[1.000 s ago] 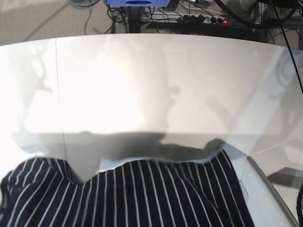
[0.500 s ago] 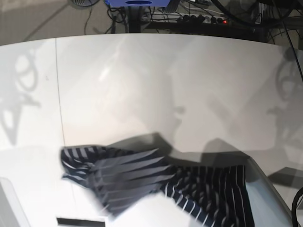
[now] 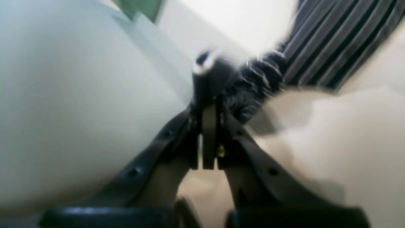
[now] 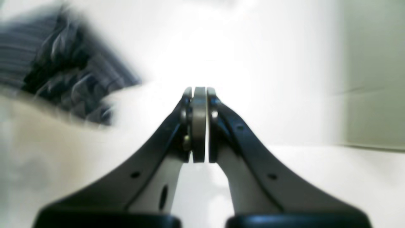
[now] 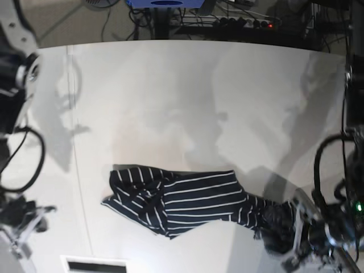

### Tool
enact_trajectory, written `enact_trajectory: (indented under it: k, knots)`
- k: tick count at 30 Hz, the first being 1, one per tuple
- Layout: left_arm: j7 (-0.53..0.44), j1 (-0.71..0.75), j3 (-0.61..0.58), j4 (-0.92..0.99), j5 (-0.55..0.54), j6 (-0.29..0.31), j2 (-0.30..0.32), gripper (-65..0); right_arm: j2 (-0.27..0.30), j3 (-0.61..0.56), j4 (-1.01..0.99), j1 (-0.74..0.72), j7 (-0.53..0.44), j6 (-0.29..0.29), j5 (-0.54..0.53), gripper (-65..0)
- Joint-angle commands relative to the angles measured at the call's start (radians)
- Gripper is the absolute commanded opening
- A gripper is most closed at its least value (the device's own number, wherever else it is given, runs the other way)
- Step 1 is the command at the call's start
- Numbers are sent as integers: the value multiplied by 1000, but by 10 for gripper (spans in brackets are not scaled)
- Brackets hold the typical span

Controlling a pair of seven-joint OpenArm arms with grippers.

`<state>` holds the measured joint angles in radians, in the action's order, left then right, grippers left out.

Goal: Layout the t-shirt on the table in an organized manner, then fold the t-shirt properly
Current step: 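Lay the shirt down and regrasp its fabric with the right gripper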

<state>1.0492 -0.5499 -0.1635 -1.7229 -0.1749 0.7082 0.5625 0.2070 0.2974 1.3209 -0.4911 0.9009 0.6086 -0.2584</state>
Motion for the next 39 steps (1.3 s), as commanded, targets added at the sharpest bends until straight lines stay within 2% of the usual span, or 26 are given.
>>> enact_trajectory:
  k: [1,4,9,12,14,18,22,29,33,35,38,39]
  knots:
    - [-7,24,58,-36,51,-10,4,-650,-2,-14,16,-34,-45,-2,-15,-645]
    - [-8,184,146,-107,140,-10,-19,-650,-68,-70,-2,2,-56,-2,-20,-645]
    - [-13,437,241,-179,222,-10,-14,-650,-179,-145,-19,15,-59,-2,-15,-645]
    - [-19,574,301,-188,246,-10,-22,-650,-223,-151,-90,9,-64,-2,-15,-645]
    - [-54,653,321,-187,249,-10,-23,-650,-243,-152,-154,-4,-108,-2,-15,-645]
    - [-116,792,335,-184,255,-10,-25,-650,-246,-152,-327,-45,-230,-2,-14,-645]
    - [-125,870,335,-173,257,-10,-43,-650,-240,-154,-519,-94,-339,-2,-14,-645]
    - [-129,913,327,-64,443,-10,-108,-650,-235,-155,-757,-160,-532,-2,-12,-645]
    - [-129,913,322,-44,473,-10,-123,-650,-218,-155,-924,-186,-652,-3,-12,-645]
    - [-129,913,322,-45,479,-10,-132,-650,-215,-155,-989,-183,-707,-34,-12,-645]
    - [-129,914,321,-47,481,-10,-134,-650,-194,-155,-1025,-154,-750,-161,-12,-645]
    - [-129,920,321,-47,481,-10,-134,-650,-192,-155,-1025,-142,-756,-184,-12,-645]
